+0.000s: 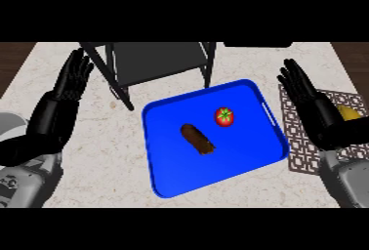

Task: Pick the tomato from the tray and place it in the tiered shelf

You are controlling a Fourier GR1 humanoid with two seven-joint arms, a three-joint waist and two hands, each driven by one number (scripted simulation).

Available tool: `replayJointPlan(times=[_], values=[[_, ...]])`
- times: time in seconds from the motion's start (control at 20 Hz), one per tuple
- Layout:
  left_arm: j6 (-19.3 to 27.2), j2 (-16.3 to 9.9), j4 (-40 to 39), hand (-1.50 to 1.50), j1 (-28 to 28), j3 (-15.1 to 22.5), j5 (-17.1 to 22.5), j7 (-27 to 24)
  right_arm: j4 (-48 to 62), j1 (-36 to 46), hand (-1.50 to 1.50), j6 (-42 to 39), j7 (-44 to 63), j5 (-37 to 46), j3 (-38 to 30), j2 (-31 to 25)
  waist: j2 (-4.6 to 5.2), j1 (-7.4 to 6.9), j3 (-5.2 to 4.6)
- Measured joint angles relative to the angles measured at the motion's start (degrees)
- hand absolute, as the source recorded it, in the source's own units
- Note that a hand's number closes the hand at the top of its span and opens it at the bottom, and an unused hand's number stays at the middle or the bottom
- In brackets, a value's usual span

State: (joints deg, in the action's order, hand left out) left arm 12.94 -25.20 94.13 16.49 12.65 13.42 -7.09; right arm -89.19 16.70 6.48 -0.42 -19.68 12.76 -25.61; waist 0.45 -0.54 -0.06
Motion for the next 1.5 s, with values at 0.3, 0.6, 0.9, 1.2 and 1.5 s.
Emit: replayJointPlan(times=[0.3, 0.6, 0.9, 1.2, 1.5], values=[[-0.29, -0.47, -6.37, 0.00, -7.28, 2.48, -1.18, 4.37, 5.90, -2.64, -1.50, 10.79, 6.01, 8.74, -3.86, -5.23, 0.09, 1.12, -0.18], [-2.31, 0.29, -11.70, 0.00, -12.78, 5.45, -0.87, 7.15, 14.02, -6.50, -1.50, 25.85, 12.90, 17.02, -5.06, -2.97, 0.25, 1.07, -0.19], [-4.09, 1.80, -14.95, 0.00, -13.72, 5.81, -1.90, 7.72, 13.84, -4.38, -1.50, 25.43, 9.12, 17.97, -2.90, 3.27, -0.27, 0.52, 0.02], [-4.58, 2.64, -16.03, 0.00, -13.13, 5.42, -2.70, 8.97, 7.39, 1.95, -1.50, 19.52, 24.46, 21.76, 3.76, 1.42, -0.53, 0.32, -0.06], [-5.71, 2.80, -16.78, 0.00, -12.45, 5.50, -2.82, 8.80, 8.71, 10.14, -1.50, 9.92, 43.82, 29.49, 13.20, -3.81, -0.62, -0.64, -0.31]])
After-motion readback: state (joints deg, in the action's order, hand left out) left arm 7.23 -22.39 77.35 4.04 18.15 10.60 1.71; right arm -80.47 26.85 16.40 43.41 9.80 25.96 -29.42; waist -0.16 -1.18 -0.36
